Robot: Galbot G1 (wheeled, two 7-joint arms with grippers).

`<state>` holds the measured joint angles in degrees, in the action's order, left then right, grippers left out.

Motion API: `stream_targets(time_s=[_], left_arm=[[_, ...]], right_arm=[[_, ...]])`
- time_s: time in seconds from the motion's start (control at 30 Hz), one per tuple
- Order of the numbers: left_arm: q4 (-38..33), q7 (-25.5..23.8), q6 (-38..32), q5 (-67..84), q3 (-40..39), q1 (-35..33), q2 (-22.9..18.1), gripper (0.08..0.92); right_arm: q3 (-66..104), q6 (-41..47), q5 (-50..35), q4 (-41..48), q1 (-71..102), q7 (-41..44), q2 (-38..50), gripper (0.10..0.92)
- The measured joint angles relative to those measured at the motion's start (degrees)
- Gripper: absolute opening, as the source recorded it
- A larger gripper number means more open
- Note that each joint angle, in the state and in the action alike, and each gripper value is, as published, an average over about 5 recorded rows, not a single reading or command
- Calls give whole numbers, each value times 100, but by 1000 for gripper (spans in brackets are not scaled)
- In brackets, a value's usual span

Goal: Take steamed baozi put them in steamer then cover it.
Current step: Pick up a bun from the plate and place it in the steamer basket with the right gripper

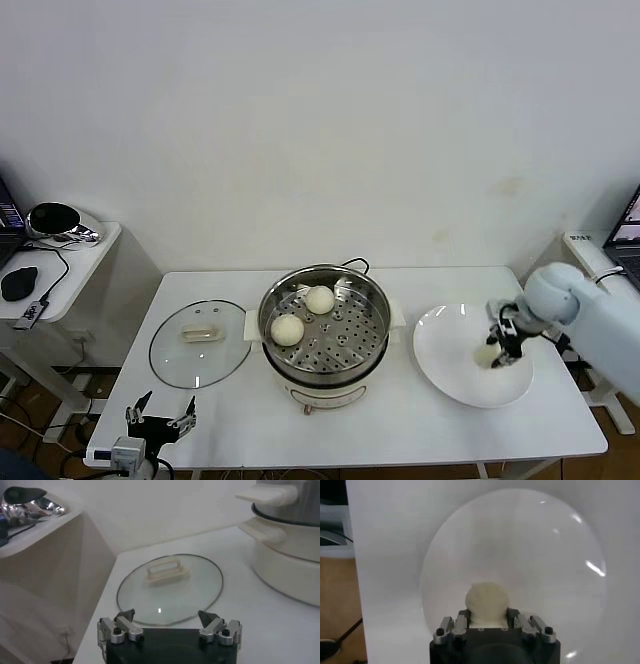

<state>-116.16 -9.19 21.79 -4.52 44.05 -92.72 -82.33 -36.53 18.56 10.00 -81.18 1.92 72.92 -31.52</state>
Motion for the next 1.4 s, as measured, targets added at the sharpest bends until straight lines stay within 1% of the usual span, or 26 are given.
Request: stream_targets(time_s=[0.13,0.23,0.43,0.6,0.73,0.97,1.2,1.4], left_arm=[[-4,19,-1,1,20,12,17,823],[-27,25,-1,1,39,19,23,823],[-55,38,-1,2,79,23,17,823],[-101,43,-1,0,105,4,-23,823],[-139,49,-2,-2,127,4,-51,823],[-192,59,-5,-15,188,14,-97,823],[-258,63,-5,-10,206,1,-122,823],[-287,84,-14,-8,217,-38,-164,823]], right_arm=[[-518,-143,-472,32,-840,163,-142,465],[-888,-488,-909,201,-1441,253,-380,465],[-1564,-1830,-1763,665,-2359,274,-1025,470],[-1878,-2849,-2013,769,-2803,266,-1554,475],[-2040,-3505,-1818,685,-3018,246,-1943,475],[-2225,-4347,-877,254,-3134,128,-2359,475],[-2330,-4876,-151,-28,-3115,27,-2706,477],[-2432,-5141,190,-233,-3031,-38,-2997,477]])
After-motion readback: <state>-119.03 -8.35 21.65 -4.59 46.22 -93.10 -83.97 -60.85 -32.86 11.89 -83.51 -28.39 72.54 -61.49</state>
